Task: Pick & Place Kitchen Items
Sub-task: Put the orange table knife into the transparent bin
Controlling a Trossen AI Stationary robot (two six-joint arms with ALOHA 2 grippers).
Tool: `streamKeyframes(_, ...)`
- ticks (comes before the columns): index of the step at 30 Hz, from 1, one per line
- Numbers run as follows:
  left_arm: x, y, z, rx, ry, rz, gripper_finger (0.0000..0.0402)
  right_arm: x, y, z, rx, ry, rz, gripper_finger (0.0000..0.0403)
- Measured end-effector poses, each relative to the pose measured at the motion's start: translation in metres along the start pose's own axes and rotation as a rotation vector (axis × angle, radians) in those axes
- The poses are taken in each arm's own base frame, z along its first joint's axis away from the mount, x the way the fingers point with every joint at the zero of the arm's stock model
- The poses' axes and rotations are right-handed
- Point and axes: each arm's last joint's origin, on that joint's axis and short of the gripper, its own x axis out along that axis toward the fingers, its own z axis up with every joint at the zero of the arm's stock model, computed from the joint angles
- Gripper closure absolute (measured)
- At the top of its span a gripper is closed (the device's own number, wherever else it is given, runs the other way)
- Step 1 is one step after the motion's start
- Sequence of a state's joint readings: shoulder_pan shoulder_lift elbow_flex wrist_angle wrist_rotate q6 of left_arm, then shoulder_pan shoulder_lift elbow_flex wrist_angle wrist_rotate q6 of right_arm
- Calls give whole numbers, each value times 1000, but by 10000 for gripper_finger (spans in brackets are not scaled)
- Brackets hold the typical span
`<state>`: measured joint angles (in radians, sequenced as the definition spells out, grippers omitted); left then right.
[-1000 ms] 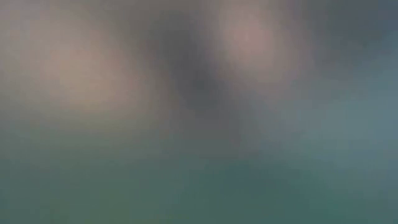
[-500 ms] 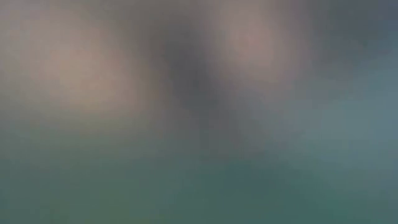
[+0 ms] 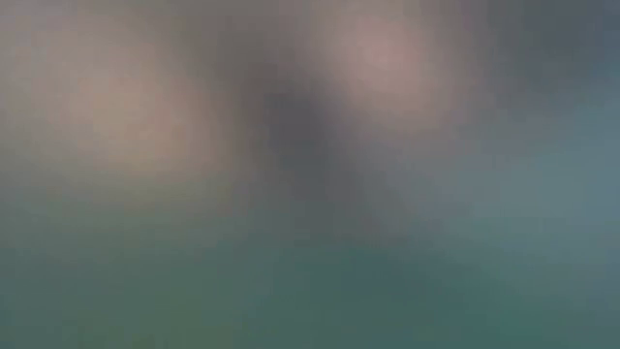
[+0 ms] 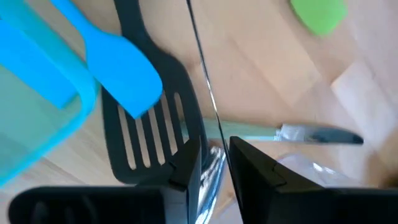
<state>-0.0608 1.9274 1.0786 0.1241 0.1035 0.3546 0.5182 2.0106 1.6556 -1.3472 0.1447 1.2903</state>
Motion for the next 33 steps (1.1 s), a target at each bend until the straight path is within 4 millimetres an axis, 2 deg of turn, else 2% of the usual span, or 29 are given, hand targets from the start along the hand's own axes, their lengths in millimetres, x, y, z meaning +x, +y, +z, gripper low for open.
streamKeyframes(3,-4,1,0,8,31,33,390,-11,1,3,-20,-59,6,318)
streamKeyframes(12,-32,4,13,-17,62,99,390,-56,-9,11,-15,-195,-35,318)
streamKeyframes(23,-34,-1,18,-12,31,83,390,-59,-8,13,-6,-249,-29,318)
streamKeyframes(33,-35,6,9,-47,104,93,390,-60,-11,14,-41,-300,-81,318)
